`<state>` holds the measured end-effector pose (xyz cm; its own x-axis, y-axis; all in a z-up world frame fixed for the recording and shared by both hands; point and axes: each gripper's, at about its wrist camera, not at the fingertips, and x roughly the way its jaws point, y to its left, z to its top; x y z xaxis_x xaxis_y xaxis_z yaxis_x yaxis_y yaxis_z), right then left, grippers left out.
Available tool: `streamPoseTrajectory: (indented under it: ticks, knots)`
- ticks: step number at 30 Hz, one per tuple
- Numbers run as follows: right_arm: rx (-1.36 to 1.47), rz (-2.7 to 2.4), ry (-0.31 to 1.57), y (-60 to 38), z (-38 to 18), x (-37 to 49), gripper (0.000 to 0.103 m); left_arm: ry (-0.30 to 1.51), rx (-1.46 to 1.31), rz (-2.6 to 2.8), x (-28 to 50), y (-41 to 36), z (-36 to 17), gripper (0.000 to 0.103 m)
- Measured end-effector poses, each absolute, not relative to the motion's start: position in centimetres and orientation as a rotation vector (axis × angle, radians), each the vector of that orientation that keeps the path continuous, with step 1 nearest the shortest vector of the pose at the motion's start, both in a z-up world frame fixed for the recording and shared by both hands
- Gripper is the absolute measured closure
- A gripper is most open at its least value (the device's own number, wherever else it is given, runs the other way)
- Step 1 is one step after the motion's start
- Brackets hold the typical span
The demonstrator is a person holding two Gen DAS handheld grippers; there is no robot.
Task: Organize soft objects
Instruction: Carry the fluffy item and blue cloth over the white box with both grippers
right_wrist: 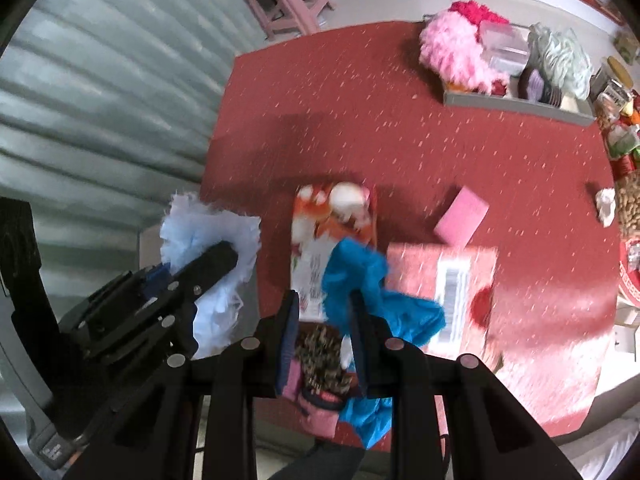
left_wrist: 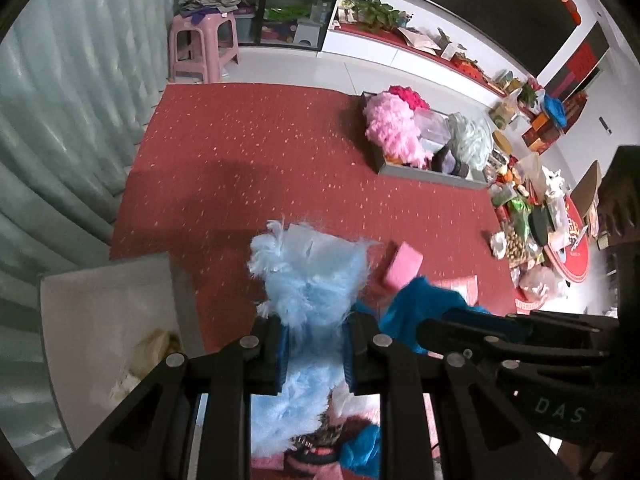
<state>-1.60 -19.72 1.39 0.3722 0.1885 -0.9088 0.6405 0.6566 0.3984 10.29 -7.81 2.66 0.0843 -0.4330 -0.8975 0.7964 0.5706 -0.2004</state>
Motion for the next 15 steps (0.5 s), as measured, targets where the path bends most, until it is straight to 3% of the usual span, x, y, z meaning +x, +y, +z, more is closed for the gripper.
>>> streamPoseTrajectory:
  ticks: [12,13,14,15]
  knots:
    - [0.769,-0.334,1.271,-21.2,-0.6,0.6,0.074,1.173,0.384,-0.901,13.9,-9.0,1.7,0.080]
    - [0.743,-0.317,1.273,-20.8,-0.7,1.3,0.060,1.168,0.388,-0.889,14.2,-8.8,1.6,0.080]
    - [0.726,-0.298,1.278,-20.5,-0.9,1.9,0.037,1.167,0.386,-0.881,14.5,-8.7,1.6,0.080]
    - [0.703,-0.286,1.285,-20.1,-1.4,2.8,0.030,1.170,0.381,-0.874,14.8,-8.4,1.6,0.080]
